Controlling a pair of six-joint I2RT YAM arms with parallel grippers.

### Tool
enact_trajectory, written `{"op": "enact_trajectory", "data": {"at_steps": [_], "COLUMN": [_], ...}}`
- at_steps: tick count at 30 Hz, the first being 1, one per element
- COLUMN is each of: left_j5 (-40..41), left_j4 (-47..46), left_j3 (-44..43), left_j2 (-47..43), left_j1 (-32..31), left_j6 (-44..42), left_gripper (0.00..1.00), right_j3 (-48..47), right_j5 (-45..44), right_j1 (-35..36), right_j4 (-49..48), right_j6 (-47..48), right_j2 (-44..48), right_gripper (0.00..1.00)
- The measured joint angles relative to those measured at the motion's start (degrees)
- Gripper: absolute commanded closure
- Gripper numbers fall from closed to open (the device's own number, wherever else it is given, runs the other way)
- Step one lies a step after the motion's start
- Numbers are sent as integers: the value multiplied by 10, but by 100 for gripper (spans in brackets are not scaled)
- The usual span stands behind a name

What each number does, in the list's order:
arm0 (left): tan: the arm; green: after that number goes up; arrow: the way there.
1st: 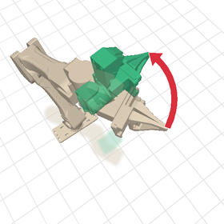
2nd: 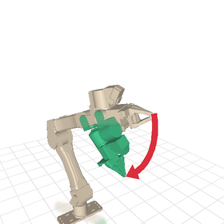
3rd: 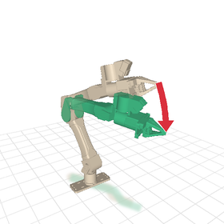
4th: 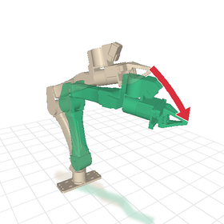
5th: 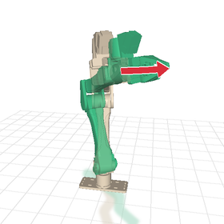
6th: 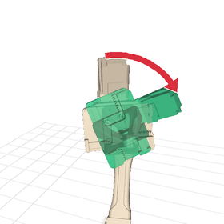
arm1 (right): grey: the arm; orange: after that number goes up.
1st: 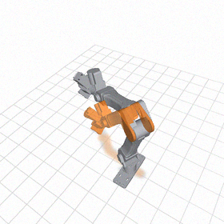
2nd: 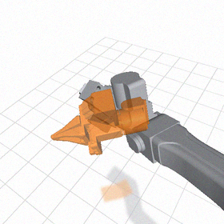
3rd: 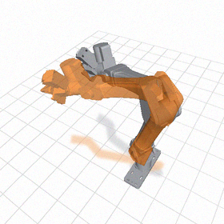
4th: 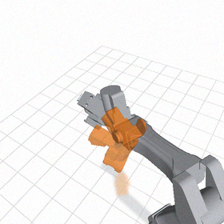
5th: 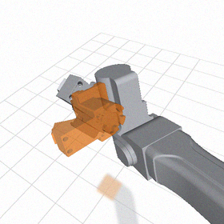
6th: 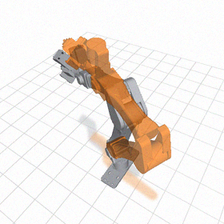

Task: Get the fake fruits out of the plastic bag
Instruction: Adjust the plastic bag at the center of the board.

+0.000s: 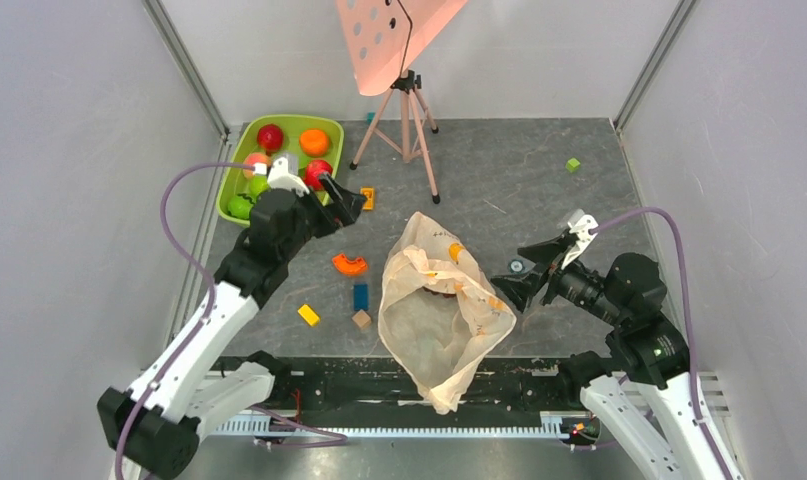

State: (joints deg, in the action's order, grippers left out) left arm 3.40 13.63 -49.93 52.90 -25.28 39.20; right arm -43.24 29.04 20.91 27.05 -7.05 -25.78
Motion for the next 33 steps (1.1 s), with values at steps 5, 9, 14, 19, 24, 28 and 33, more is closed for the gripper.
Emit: {"op": "enact_trajectory", "data": {"at_steps": [5, 9, 14, 19, 24, 28, 33], "left_j5": [10, 14, 18, 54, 121, 170, 211], "left_j4": [42, 65, 76, 68, 37, 7, -34], "left_j3": [60, 86, 125, 158, 175, 183, 206], "left_j2": [-138, -199, -207, -194, -142, -91, -52], "left_j1": [-76, -137, -213, -326, -458, -532, -556], "left_j6": [0, 0, -2, -12, -20, -23, -22], "left_gripper": [1, 3, 8, 12, 13, 15, 15], "right_j3": [64, 105, 136, 156, 183, 195, 166], "right_j5": [85, 115, 123, 102, 96, 85, 58], "right_j1": [0, 0, 0, 0, 1, 2, 2], "right_j4": [0, -1, -23, -20, -12, -19, -59], "right_j6": [2, 0, -11, -5, -8, -21, -48], "right_j2": [4, 4, -10, -32, -12, 26, 21], "right_gripper": [11, 11, 36, 66, 28, 19, 20]}}
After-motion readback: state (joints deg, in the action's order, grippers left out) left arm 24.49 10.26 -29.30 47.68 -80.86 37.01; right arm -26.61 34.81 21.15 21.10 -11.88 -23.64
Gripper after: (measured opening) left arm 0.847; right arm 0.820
